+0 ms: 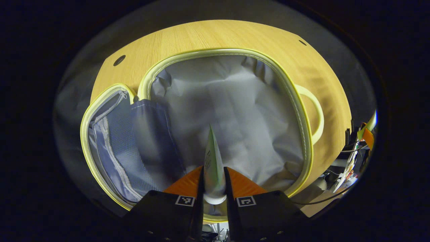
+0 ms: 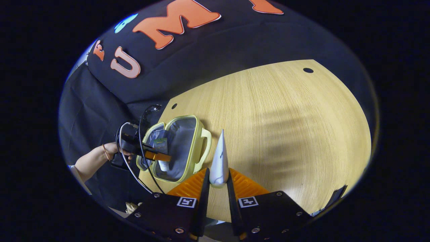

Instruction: First open the suitcase, pack the skin care products into it, and then close the suitcase.

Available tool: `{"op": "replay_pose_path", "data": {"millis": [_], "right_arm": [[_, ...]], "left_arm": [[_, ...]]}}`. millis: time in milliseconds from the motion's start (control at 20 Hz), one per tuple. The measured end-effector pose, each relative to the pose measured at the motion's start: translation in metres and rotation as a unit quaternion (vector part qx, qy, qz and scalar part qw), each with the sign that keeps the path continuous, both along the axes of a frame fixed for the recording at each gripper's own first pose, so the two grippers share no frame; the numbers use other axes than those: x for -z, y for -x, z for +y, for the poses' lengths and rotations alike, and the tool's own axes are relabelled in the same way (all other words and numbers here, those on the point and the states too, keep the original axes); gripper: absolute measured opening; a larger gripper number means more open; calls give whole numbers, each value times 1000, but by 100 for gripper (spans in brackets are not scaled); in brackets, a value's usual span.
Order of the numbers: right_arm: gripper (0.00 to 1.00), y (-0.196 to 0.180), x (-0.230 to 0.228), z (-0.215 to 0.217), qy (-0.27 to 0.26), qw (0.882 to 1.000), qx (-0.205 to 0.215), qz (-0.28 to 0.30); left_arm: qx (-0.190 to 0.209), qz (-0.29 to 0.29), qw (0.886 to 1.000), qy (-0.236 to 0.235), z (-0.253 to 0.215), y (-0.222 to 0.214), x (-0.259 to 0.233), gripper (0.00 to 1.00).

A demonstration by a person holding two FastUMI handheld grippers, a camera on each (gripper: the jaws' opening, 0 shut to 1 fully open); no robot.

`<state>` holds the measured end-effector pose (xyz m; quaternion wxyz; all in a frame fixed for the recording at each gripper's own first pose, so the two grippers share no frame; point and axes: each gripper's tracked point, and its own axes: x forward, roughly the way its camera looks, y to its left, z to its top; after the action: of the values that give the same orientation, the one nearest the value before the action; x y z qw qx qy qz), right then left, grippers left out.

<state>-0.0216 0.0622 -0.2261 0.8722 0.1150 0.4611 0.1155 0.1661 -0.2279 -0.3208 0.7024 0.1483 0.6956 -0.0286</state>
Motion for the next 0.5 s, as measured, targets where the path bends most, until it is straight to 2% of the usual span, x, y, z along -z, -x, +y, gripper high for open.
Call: {"op": "replay_pose_path", "data": {"millis": [100,250,350,450,500], "right_arm": [[32,2,1,-1,8,1000,2,5],[31,1,-2,6,7,1000,0,8],[32,-1,-1,10,14,1000,-8,11],[32,-4,-5,18,16,1000,-19,14],[32,-6,-8,23,16,999,-25,14]], "left_arm": [[1,-1,1000,-3,-2,-1,-3,31],[12,-9,1000,11,-7,-3,-4,41],[24,-15,999,30,-20,-2,-14,68],[41,-38,998,27,-25,-3,-28,95],[51,-57,997,25,-27,-5,-37,100]]}}
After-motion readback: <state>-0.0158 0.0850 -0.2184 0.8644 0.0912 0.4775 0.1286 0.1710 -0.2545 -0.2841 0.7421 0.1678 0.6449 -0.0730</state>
